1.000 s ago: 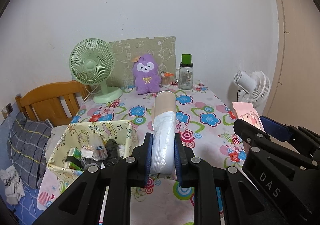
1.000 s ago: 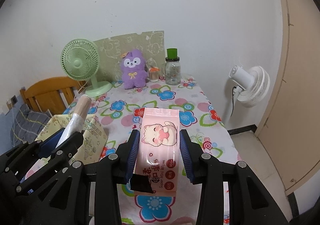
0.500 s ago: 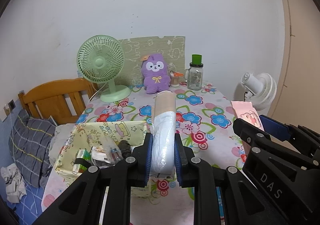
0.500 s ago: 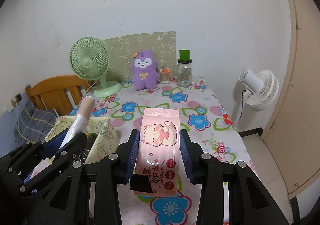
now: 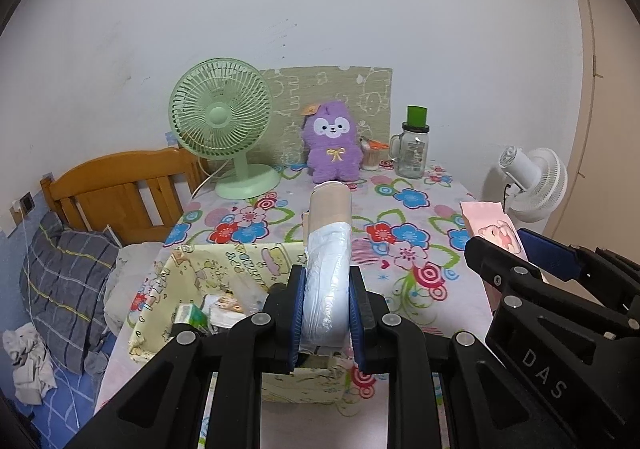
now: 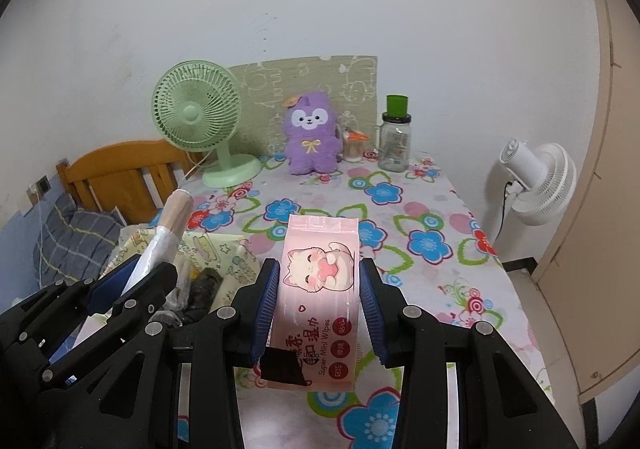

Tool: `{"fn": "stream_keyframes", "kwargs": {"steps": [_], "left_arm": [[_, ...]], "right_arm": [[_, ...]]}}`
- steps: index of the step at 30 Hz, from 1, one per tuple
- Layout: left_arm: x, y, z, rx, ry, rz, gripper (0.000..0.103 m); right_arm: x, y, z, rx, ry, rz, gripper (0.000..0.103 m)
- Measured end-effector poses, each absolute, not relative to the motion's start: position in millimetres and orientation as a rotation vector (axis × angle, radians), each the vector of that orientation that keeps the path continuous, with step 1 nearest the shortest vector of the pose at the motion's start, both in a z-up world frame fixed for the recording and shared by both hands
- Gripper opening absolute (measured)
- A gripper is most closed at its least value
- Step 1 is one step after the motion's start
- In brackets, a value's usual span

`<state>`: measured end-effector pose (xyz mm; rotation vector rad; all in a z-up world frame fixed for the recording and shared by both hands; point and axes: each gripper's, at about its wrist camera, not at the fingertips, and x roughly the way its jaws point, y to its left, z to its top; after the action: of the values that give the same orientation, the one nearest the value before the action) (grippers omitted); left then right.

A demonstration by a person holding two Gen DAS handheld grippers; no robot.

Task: Organize soft objects
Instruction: 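Carry the white roll with the left tool and the wipes pack with the right tool over the box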

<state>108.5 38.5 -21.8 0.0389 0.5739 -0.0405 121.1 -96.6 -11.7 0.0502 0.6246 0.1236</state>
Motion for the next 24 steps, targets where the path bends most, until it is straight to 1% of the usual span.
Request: {"fn": "stream_keyframes", "kwargs": {"steps": [24], "left_arm": [[144.6,89.3,-53.7,0.033,0.632,0.022,0.019]], "right_arm": [[166.7,-30.2,-32.0,0.008,0.667,0.207,0.043]]}}
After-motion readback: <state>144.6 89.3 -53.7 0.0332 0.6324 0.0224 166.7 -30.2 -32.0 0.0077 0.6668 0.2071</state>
